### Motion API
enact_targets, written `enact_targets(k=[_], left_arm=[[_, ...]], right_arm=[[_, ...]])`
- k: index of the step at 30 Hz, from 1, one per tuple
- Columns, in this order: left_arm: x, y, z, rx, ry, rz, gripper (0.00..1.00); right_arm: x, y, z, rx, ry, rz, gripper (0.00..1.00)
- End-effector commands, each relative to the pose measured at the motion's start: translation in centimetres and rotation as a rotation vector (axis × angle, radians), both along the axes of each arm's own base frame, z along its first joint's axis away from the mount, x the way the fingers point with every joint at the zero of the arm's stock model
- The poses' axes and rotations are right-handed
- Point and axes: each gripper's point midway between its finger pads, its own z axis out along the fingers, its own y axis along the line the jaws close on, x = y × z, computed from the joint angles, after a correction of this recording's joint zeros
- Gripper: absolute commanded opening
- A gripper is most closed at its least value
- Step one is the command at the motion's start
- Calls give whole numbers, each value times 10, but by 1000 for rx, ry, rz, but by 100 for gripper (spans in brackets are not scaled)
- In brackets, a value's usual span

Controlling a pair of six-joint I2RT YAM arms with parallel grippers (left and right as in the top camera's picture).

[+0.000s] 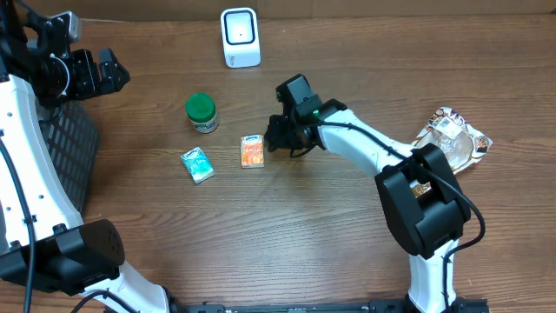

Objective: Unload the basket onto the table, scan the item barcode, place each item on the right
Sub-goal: 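Lift the orange pack off the table with the right gripper, then carry the orange pack up to the scanner with the right gripper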

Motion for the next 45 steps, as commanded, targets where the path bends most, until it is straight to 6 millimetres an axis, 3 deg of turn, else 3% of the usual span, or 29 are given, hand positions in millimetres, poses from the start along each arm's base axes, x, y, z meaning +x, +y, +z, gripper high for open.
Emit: enact_targets(k=[1, 14, 21, 25, 29, 32, 35, 36, 41, 45], left_arm=[[-3, 0, 14, 22, -40, -13, 100], [-3, 0, 14, 22, -41, -13, 100], [-3, 0, 14, 22, -40, -13, 99], [-3, 0, 14, 22, -40, -13, 100], [-3, 0, 14, 22, -41, -13, 99], [-3, 0, 14, 22, -41, -13, 100], [-3, 0, 14, 22, -41, -13, 100], [-3, 0, 14, 22, -41, -13, 99], [-3, 0, 14, 22, -40, -13, 100], [-3, 0, 14, 22, -40, -13, 100]], right_arm=[[-11, 21, 26, 160, 70, 88, 39], [-38, 33, -11, 64, 124, 86, 38], [-46, 29, -38, 27, 197, 42, 21], [-46, 28, -38, 24, 202, 42, 16], [-46, 31, -36, 40, 201, 49, 4], [-49, 50, -9, 192, 204, 169, 4], [-58, 64, 41, 407, 207, 313, 4], [-62, 65, 67, 505, 199, 375, 4], [-73, 50, 153, 805, 127, 557, 4], [-80, 35, 197, 965, 115, 625, 4]])
